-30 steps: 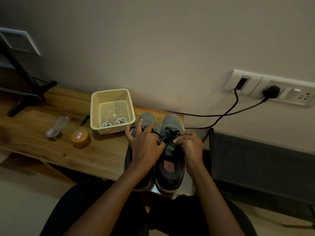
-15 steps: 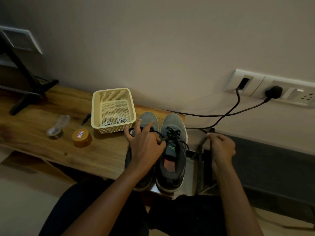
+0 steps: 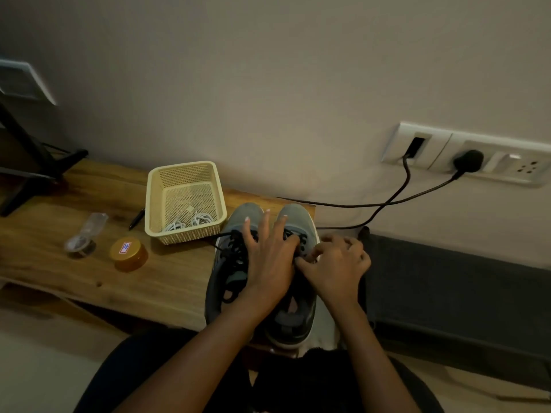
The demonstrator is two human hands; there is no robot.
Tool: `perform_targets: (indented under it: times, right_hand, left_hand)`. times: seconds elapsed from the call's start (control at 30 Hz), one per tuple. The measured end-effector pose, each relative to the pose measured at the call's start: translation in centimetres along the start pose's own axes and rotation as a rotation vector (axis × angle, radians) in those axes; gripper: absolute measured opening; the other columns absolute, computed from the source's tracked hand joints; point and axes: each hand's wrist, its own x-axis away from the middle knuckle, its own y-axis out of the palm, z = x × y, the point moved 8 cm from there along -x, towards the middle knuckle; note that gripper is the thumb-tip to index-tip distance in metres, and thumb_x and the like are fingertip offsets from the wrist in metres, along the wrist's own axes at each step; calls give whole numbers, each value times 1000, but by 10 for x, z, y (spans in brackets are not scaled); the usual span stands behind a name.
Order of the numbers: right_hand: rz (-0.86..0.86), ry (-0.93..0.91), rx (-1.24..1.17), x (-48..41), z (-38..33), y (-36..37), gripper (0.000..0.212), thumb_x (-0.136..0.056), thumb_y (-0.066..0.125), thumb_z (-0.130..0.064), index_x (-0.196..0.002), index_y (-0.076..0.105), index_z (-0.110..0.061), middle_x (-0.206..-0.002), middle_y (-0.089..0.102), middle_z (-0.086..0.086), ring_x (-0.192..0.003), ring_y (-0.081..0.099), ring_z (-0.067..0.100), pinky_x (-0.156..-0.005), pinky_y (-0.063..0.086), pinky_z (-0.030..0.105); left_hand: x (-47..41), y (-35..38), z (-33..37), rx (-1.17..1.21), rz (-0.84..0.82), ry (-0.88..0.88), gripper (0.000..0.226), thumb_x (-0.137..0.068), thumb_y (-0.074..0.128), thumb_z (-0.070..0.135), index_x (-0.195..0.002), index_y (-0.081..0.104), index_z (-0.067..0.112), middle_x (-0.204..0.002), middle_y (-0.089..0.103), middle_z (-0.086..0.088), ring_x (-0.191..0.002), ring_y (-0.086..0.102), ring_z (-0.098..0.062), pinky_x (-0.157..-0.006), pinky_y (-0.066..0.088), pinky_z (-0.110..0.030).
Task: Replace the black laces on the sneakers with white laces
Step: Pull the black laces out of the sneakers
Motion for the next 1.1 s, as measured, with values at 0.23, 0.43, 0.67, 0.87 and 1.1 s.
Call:
perform_targets:
  times: [0.23,0.43,0.67,0.87,1.1]
  right_hand:
    - [95,-6,-47,5,-1,1,26,-78,67,-42,-83,74,-18,-126,56,-7,-128,26,20,-107,16,41]
    - [170,9,-57,9,0,-5,22,-81,66,-34,-81,75,-14,-122,59,-5,-128,28,23,-103,15,38]
    - [184,26,-82,10,1,-3,21,-81,67,-32,-76,73,-12,-119,60,-4,-128,29,22,-105,17,40]
    - [179,56,-139,9,3,-3,22,-80,67,-33,-79,74,-12,-123,59,-6,-126,28,20,-103,15,37]
    - [194,64,-184,11,3,-7,22,-80,69,-32,-79,73,-11,-120,60,-5,-124,31,20,-102,17,38]
  left_hand:
    - [-3,-2,-8,37,86,-1,20,-92,55,36,-106,64,26,-155,24,3,-146,-2,-26,-106,-19,-52]
    - [-7,-10,-28,198,257,-128,14,-92,55,34,-94,65,25,-142,40,6,-140,19,-19,-110,-7,-47]
    - [-6,-17,-58,334,329,-302,9,-92,54,28,-96,59,21,-134,45,3,-130,28,-20,-106,16,-40]
    - [-5,-5,-14,123,177,85,20,-84,62,28,-104,62,27,-155,22,1,-145,2,-28,-110,-7,-52]
    - [-7,-1,-11,96,165,60,13,-88,61,34,-93,68,25,-153,28,5,-146,5,-26,-107,-15,-49]
